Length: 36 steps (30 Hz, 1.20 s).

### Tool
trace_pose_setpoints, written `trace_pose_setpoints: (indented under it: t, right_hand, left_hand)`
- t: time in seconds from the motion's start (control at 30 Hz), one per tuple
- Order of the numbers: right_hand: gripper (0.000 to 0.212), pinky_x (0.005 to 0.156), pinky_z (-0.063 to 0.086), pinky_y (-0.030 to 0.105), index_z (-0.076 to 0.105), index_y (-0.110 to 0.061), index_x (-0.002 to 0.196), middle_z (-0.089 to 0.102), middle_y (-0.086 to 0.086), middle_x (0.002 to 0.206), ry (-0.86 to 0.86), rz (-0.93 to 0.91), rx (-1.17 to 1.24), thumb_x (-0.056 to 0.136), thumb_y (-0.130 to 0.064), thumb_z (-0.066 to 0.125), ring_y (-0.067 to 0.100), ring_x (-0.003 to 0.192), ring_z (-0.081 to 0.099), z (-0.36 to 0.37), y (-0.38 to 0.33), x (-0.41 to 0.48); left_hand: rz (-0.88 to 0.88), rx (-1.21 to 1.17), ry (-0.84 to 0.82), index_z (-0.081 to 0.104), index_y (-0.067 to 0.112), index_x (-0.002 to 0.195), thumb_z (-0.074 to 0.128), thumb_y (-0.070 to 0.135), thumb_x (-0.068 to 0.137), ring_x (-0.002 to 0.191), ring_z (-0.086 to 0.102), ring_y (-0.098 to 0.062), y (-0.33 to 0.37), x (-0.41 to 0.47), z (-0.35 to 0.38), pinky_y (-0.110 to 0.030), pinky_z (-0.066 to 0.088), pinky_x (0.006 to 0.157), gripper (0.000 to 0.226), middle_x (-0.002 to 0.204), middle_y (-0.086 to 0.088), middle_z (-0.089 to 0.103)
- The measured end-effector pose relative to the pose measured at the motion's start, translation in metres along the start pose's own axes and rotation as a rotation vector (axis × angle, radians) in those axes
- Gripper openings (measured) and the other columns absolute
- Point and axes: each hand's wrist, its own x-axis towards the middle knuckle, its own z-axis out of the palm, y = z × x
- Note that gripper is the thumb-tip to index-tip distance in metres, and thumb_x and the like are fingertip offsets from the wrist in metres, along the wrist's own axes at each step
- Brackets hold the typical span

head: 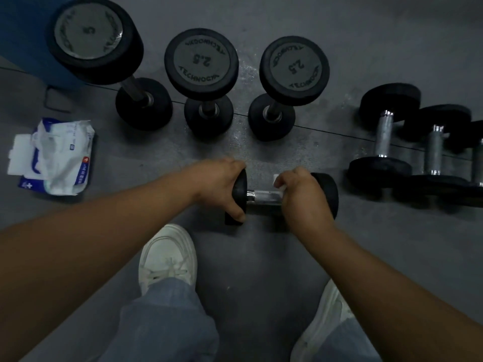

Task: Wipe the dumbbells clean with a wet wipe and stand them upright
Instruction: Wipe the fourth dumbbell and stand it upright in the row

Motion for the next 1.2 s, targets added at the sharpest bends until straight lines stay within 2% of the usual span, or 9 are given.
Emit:
trace_pose_setpoints:
  t: [0.17,0.3,0.43,0.5,0.63,0.73,0.9,1.1,1.2]
  right_hand:
    - [0.066,0.11,0.032,0.045,0.013,-0.006,0.152,0.016,0.019,0.154,-0.159,0.05,-0.262,0.093,-0.014,0.04,0.037,0.144,0.015,0.042,-0.017,-0.028]
    - [0.044,0.088,0.043,0.016,0.033,-0.017,0.146,0.054,-0.001,0.121,-0.184,-0.061,-0.109,0.102,-0.021,0.038,-0.001,0.116,0.049,0.014,0.017,-0.011]
    - [0.036,0.088,0.045,0.037,0.052,-0.012,0.13,0.055,0.01,0.123,-0.199,-0.16,-0.178,0.095,-0.009,0.045,0.028,0.112,0.053,0.013,-0.016,-0.005]
    - [0.038,0.087,0.046,0.035,0.052,-0.019,0.132,0.057,0.006,0.124,-0.219,-0.243,-0.166,0.095,-0.014,0.047,0.026,0.113,0.055,0.013,-0.019,-0.003]
    - [0.027,0.07,0.047,0.034,0.055,-0.015,0.119,0.061,0.007,0.11,-0.118,0.041,-0.239,0.093,-0.013,0.048,0.027,0.094,0.062,0.005,-0.009,0.015]
    - [0.029,0.071,0.047,0.034,0.055,-0.021,0.12,0.06,0.004,0.107,-0.159,-0.162,-0.186,0.092,-0.016,0.05,0.027,0.093,0.062,0.017,-0.032,0.014]
    - [0.016,0.07,0.048,0.038,0.042,-0.019,0.108,0.058,0.007,0.097,-0.026,0.126,-0.044,0.094,-0.022,0.035,0.023,0.082,0.055,-0.006,-0.006,0.031]
    - [0.047,0.095,0.043,0.038,0.037,-0.013,0.142,0.045,0.011,0.136,-0.203,-0.12,-0.231,0.096,-0.017,0.045,0.028,0.125,0.043,0.029,-0.037,-0.021]
    - [0.055,0.081,0.048,0.037,0.03,-0.022,0.147,0.042,0.002,0.133,-0.21,-0.01,-0.142,0.095,-0.017,0.046,0.022,0.126,0.043,0.03,-0.017,-0.043]
  left_hand:
    - [-0.037,-0.319,0.235,0.03,0.024,0.15,0.082,0.064,0.059,0.131,0.045,-0.018,0.001,-0.029,0.02,-0.032,0.04,0.106,0.112,0.151,0.004,0.038]
    - [-0.042,-0.141,0.303,0.01,0.015,0.157,0.083,0.055,0.064,0.142,0.031,-0.025,0.024,-0.046,0.045,-0.036,0.03,0.113,0.124,0.164,-0.004,0.006]
    - [-0.054,-0.032,0.299,0.01,0.014,0.156,0.085,0.054,0.058,0.14,0.034,-0.03,0.017,-0.032,0.038,-0.037,0.027,0.114,0.13,0.162,-0.009,0.011]
    - [-0.046,-0.05,0.274,0.015,0.015,0.155,0.086,0.055,0.056,0.139,0.037,-0.029,0.01,-0.024,0.027,-0.038,0.031,0.111,0.129,0.16,-0.007,0.018]
    - [-0.027,-0.075,0.212,0.018,0.017,0.152,0.087,0.057,0.055,0.132,0.044,-0.029,0.004,-0.013,0.015,-0.039,0.041,0.103,0.125,0.155,-0.004,0.027]
    - [-0.024,-0.136,0.191,0.019,0.018,0.151,0.088,0.055,0.051,0.13,0.046,-0.028,-0.002,-0.007,0.012,-0.041,0.045,0.101,0.127,0.153,-0.003,0.029]
    - [-0.019,-0.11,0.254,0.017,0.018,0.152,0.087,0.058,0.054,0.13,0.045,-0.028,0.001,-0.015,0.023,-0.04,0.044,0.102,0.127,0.155,-0.003,0.024]
    - [0.037,-0.213,0.385,0.023,0.015,0.153,0.084,0.048,0.062,0.138,0.034,-0.024,0.016,-0.051,0.056,-0.036,0.039,0.106,0.114,0.157,-0.002,0.017]
    - [0.047,-0.201,0.392,0.026,0.017,0.151,0.082,0.048,0.067,0.137,0.033,-0.02,0.022,-0.069,0.061,-0.033,0.041,0.102,0.106,0.154,0.001,0.021]
